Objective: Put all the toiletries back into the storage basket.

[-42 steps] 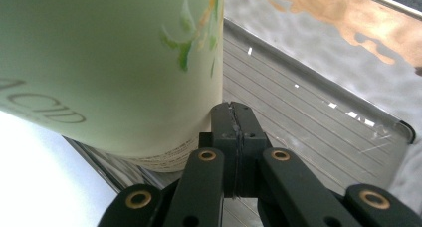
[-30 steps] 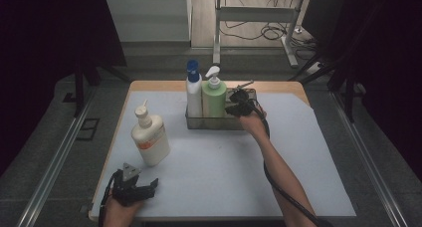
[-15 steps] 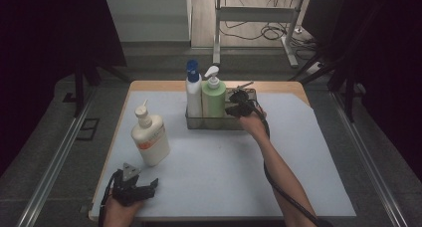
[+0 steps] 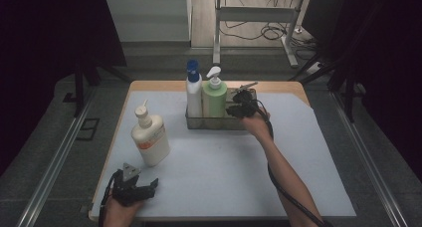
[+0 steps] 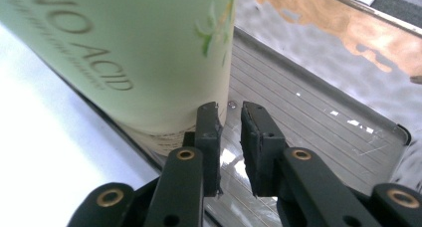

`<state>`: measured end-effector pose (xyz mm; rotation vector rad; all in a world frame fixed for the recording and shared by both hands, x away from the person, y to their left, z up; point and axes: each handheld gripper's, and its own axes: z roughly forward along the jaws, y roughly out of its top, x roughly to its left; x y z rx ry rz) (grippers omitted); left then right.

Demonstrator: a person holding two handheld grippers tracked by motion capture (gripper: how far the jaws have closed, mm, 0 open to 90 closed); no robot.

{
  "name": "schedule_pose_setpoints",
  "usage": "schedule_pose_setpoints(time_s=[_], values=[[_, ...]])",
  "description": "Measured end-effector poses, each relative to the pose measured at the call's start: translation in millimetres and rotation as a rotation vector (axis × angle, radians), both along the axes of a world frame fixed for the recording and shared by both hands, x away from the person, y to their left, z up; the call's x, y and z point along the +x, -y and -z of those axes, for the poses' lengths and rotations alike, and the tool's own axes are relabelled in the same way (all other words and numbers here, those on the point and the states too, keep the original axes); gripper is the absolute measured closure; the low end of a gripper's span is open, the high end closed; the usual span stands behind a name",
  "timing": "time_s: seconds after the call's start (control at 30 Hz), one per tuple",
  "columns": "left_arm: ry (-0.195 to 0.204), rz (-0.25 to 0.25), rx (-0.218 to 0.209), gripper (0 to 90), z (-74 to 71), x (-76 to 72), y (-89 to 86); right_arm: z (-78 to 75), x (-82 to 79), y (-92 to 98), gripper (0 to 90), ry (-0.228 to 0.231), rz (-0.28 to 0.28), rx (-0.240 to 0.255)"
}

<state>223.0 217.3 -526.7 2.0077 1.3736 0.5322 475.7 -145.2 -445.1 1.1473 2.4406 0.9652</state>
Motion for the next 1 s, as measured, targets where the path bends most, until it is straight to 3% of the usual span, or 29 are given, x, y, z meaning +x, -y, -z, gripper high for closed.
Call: schedule_pose_setpoints(time_s=[0.3,0.53,0.83,0.87,1.0], values=[[-0.001,-0.002,-0.001,12.2,0.0,0.1,0.0,-6.7,-8.7,5.7,65.0,0.017,-0.004,0.013],[0.001,-0.002,-0.001,12.2,0.1,-0.1,0.1,-12.5,-18.4,10.6,48.2,0.036,-0.028,0.016],[0.001,-0.002,0.0,12.2,0.0,-0.1,0.2,-15.8,-30.3,14.2,35.0,0.063,-0.06,0.024],[0.002,-0.002,-0.001,12.2,0.1,-0.2,0.2,-16.9,-33.4,16.0,29.6,0.079,-0.059,0.027],[0.002,-0.003,-0.001,12.3,0.1,-0.3,0.3,-18.2,-38.2,18.2,27.8,0.091,-0.065,0.03]])
